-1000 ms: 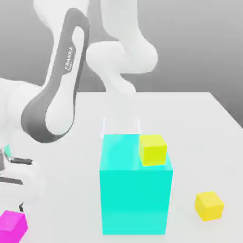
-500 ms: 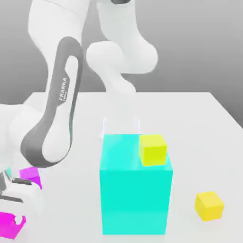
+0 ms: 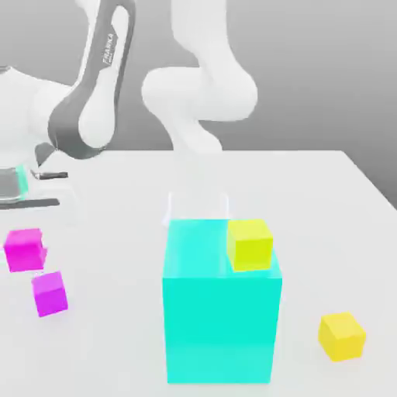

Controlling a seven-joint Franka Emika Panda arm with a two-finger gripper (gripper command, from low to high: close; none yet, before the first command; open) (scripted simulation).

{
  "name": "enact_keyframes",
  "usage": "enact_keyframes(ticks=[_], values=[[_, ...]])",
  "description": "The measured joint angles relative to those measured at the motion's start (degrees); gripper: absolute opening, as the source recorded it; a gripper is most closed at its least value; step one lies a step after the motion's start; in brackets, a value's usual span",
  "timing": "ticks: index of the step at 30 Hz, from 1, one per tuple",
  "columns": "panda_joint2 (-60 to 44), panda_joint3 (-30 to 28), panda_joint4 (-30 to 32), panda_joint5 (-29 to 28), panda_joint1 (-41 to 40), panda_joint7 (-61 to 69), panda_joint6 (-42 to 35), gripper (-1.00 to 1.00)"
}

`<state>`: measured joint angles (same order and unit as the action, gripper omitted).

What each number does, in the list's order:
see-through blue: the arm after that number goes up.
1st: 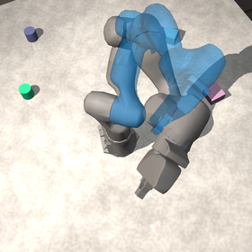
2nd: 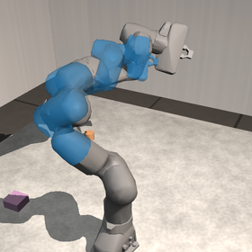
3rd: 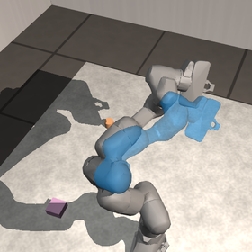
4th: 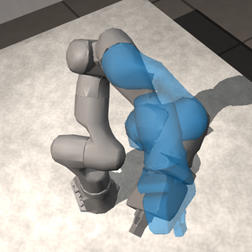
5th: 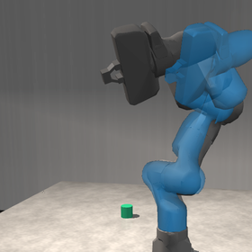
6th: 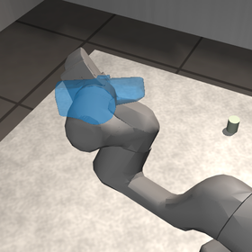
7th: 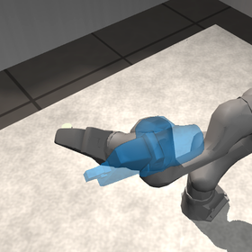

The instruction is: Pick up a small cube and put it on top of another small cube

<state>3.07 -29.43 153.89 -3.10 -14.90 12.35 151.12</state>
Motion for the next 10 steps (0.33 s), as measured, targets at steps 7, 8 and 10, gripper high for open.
enact_keyframes(ticks=[7,8,10], values=[[-10.00,2.80,0.33,12.88,-0.21,10.31,9.02,-1.00],[-11.17,3.62,0.31,14.41,-0.76,11.42,9.98,1.00],[-11.17,3.62,0.31,14.41,-0.76,11.42,9.98,1.00]])
